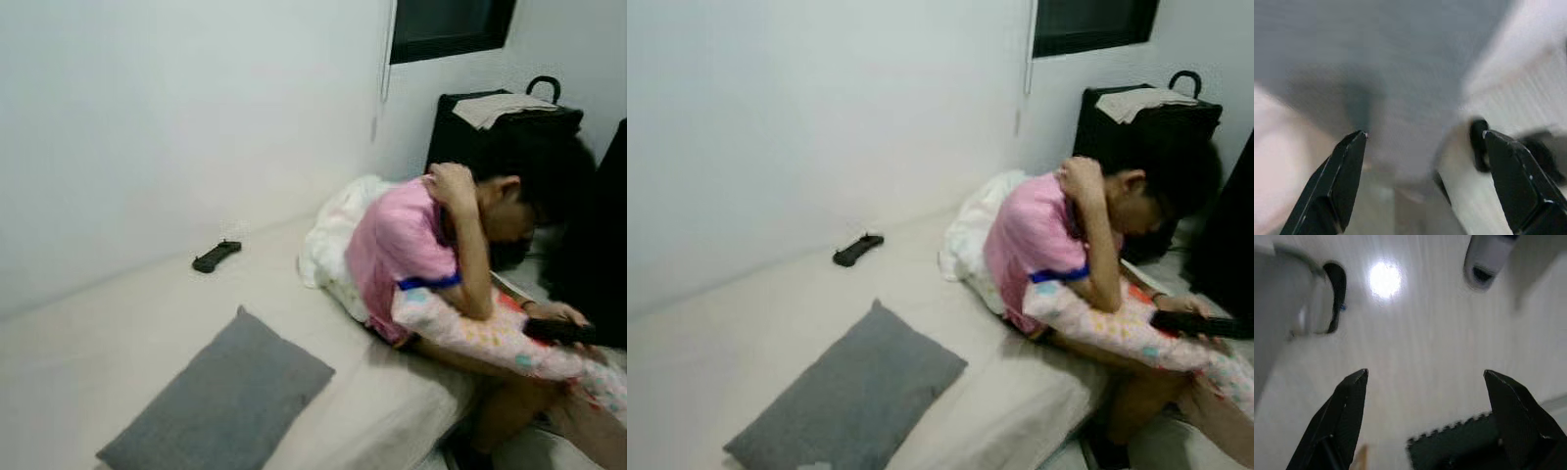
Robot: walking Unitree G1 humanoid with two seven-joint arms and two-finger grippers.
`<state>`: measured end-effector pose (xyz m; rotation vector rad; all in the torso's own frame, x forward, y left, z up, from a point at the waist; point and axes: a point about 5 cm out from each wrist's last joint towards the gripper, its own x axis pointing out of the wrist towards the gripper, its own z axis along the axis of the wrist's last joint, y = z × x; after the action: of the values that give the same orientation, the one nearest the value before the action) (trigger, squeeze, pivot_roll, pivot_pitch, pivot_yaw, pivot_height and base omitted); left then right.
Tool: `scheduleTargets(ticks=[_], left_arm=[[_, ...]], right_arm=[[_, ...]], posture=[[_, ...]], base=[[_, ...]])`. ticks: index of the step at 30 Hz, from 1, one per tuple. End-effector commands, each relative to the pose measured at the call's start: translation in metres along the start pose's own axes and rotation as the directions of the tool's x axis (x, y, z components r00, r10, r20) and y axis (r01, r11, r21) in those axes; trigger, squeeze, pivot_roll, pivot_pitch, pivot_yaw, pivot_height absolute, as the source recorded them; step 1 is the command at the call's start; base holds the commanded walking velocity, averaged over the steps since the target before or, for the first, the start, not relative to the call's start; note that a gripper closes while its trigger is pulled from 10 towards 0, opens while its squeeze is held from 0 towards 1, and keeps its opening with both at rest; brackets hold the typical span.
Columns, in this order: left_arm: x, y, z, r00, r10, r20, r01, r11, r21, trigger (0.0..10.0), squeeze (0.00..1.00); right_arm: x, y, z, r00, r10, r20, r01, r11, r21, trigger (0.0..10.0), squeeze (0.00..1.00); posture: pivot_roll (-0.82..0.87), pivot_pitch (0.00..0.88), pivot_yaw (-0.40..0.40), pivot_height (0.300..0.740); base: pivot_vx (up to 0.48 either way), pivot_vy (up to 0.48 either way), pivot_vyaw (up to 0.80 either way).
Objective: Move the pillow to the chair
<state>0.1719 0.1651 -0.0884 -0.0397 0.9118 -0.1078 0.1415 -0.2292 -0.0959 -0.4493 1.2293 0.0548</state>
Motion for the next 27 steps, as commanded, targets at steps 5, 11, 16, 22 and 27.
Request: scheduleTargets(ticks=[5,11,16,22,27], left_arm=[[0.000,0.014,0.026,0.991,0.031,0.133,-0.042,0.996,0.083,10.0,0.00],[0.001,0.012,0.046,0.975,-0.018,0.219,-0.031,0.975,0.219,10.0,0.00],[0.005,-0.006,0.058,0.967,-0.090,0.240,0.004,0.942,0.337,10.0,0.00],[0.007,0.016,0.043,0.983,0.139,0.117,-0.089,0.931,-0.354,10.0,0.00],[-0.004,0.057,0.045,0.926,0.360,0.118,-0.180,0.694,-0.697,10.0,0.00]], right_arm=[[0.000,0.018,-0.005,0.999,0.025,-0.026,-0.024,1.000,0.015,10.0,0.00],[-0.001,0.029,-0.002,0.999,0.034,-0.022,-0.034,0.999,0.013,10.0,0.00],[-0.003,0.051,0.007,0.999,0.053,-0.011,-0.053,0.999,-0.004,10.0,0.00],[-0.007,0.077,0.012,0.997,0.077,-0.006,-0.077,0.997,-0.027,10.0,0.00],[-0.005,0.063,0.008,0.998,0.061,-0.012,-0.062,0.997,-0.034,10.0,0.00]], posture=[[-0.09,0.022,0.009,0.715],[-0.09,0.022,0.010,0.700],[-0.09,0.025,0.007,0.680],[-0.10,0.024,0.002,0.650],[-0.11,0.026,-0.003,0.635]], base=[[0.000,0.000,0.00],[0.000,0.000,0.00],[0.000,0.000,0.00],[0.000,0.000,0.00],[0.000,0.000,0.00]])
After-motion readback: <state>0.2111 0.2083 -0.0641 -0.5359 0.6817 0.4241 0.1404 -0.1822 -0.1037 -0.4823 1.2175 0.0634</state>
